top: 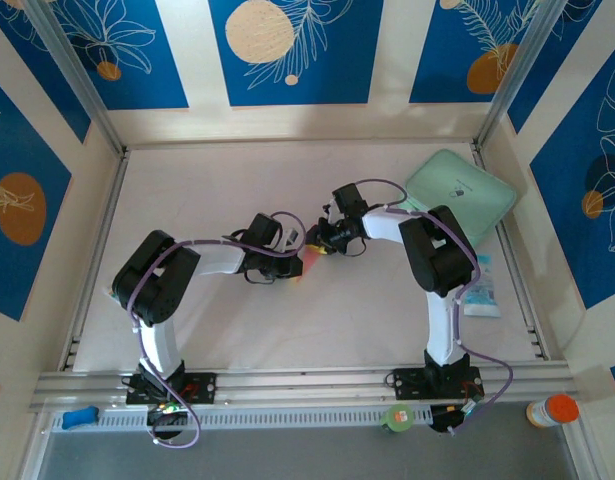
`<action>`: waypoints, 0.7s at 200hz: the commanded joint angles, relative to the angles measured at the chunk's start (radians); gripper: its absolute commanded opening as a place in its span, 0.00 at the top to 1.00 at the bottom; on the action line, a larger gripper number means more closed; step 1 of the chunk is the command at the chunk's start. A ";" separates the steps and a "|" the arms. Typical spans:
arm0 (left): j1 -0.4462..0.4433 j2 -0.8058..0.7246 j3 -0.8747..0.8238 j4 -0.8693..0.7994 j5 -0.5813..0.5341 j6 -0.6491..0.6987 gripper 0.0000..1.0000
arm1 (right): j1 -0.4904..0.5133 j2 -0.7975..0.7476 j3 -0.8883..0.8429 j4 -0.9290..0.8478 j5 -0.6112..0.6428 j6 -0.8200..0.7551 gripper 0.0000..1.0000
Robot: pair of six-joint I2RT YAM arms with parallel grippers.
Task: Fold a paper plane with a square sheet of paper (pick it up from the middle)
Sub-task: Fold the wing for the fifth time at the center of the table.
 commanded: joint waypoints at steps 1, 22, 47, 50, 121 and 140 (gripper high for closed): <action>-0.005 0.034 -0.008 -0.074 -0.023 0.008 0.95 | -0.028 0.039 0.024 -0.027 0.044 -0.045 0.76; -0.004 0.031 -0.007 -0.077 -0.024 0.009 0.94 | -0.037 0.044 0.032 -0.036 0.047 -0.058 0.76; -0.002 0.006 0.000 -0.078 -0.023 0.008 0.93 | -0.035 0.051 0.026 -0.044 0.046 -0.066 0.76; -0.002 0.000 0.000 -0.078 -0.023 0.007 0.92 | -0.035 0.053 0.023 -0.044 0.046 -0.068 0.76; 0.002 -0.078 -0.019 -0.085 0.000 -0.013 0.86 | -0.024 0.059 0.000 -0.040 0.055 -0.067 0.77; 0.002 -0.073 -0.028 -0.089 0.001 -0.015 0.87 | -0.022 0.059 0.003 -0.042 0.057 -0.067 0.78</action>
